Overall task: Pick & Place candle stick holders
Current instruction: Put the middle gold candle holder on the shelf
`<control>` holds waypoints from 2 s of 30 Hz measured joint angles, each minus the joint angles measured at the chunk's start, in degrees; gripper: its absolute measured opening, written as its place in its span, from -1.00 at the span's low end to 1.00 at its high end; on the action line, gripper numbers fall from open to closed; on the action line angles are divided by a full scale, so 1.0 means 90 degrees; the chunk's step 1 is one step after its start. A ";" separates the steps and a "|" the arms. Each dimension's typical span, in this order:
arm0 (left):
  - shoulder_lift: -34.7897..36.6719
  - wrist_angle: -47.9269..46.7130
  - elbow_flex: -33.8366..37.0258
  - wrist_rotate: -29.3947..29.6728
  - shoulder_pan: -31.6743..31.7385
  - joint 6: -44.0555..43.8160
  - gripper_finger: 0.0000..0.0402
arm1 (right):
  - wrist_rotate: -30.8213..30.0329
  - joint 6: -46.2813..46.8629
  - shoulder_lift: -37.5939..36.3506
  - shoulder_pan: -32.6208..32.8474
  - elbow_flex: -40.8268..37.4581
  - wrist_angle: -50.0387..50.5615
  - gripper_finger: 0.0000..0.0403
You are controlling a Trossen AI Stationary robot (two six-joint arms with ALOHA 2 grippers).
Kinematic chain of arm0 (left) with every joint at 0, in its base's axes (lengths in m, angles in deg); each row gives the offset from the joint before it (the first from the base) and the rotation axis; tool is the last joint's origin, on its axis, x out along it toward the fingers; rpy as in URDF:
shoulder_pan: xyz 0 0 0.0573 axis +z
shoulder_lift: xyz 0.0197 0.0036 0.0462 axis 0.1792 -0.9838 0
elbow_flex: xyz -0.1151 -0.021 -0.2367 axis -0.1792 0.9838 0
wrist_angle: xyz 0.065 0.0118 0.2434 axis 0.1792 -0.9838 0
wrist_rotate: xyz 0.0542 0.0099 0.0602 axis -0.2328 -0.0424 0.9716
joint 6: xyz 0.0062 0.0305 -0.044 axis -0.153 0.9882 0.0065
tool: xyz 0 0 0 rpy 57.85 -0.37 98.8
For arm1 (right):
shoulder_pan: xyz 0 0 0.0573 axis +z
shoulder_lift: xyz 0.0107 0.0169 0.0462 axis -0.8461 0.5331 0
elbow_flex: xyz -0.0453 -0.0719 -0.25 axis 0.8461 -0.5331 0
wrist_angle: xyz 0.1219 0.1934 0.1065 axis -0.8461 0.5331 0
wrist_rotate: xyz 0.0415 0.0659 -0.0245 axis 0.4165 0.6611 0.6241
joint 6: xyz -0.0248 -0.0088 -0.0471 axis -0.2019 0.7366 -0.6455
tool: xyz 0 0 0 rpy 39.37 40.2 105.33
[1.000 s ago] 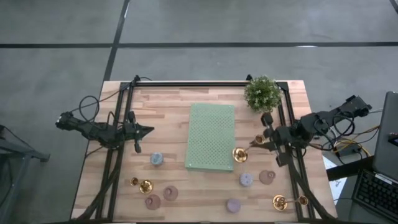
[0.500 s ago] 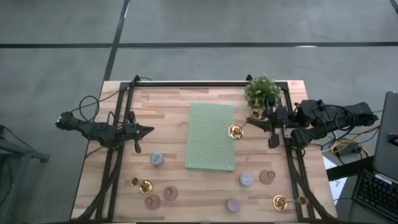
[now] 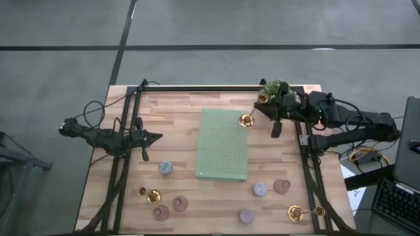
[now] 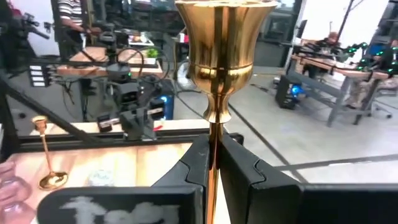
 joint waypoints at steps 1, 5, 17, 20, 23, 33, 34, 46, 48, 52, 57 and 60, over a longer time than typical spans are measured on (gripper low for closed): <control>0.0001 0.0000 0.0001 0.0000 0.0000 0.0000 -0.93 | 0.0211 0.0004 0.0042 -0.0124 0.0001 -0.0004 -0.90; 0.0002 0.0002 0.0001 0.0000 0.0000 0.0000 -0.93 | 0.0956 -0.0009 0.0210 -0.0602 0.0001 -0.0082 -0.91; 0.0002 0.0002 0.0000 0.0000 0.0000 0.0000 -0.93 | 0.2647 0.0047 0.0731 -0.1831 -0.0014 -0.0370 -0.91; 0.0000 0.0000 -0.0001 0.0000 0.0000 0.0000 -0.93 | 0.2671 -0.0016 0.0827 -0.2003 -0.0036 -0.0386 -0.91; 0.0000 0.0001 0.0000 0.0000 0.0000 0.0000 -0.93 | 0.2890 -0.0051 0.0907 -0.2144 -0.0080 -0.0384 -0.91; 0.0002 0.0000 0.0001 0.0000 0.0001 0.0000 -0.93 | 0.3248 -0.0230 0.0824 -0.2262 -0.0366 -0.0672 -0.91; 0.0000 0.0000 0.0001 0.0000 0.0002 0.0000 -0.93 | 0.3314 -0.0226 0.0793 -0.2266 -0.0466 -0.0833 -0.91; 0.0000 0.0000 0.0001 0.0000 0.0001 0.0000 -0.93 | 0.3473 -0.0060 0.0696 -0.2525 -0.0849 -0.1261 -0.91; 0.0002 0.0000 0.0001 0.0002 0.0002 0.0000 -0.93 | 0.3561 -0.0028 0.0694 -0.2591 -0.0911 -0.1260 -0.91; 0.0002 0.0000 -0.0001 0.0002 0.0002 0.0000 -0.93 | 0.3619 -0.0031 0.0699 -0.2719 -0.0998 -0.1240 -0.91; 0.0000 0.0000 -0.0001 0.0000 0.0002 0.0000 -0.93 | 0.3626 -0.0052 0.0699 -0.2772 -0.1026 -0.1304 -0.91; 0.0001 0.0001 0.0000 0.0002 0.0001 0.0000 -0.93 | 0.3643 -0.0052 0.0696 -0.2772 -0.1024 -0.1352 -0.91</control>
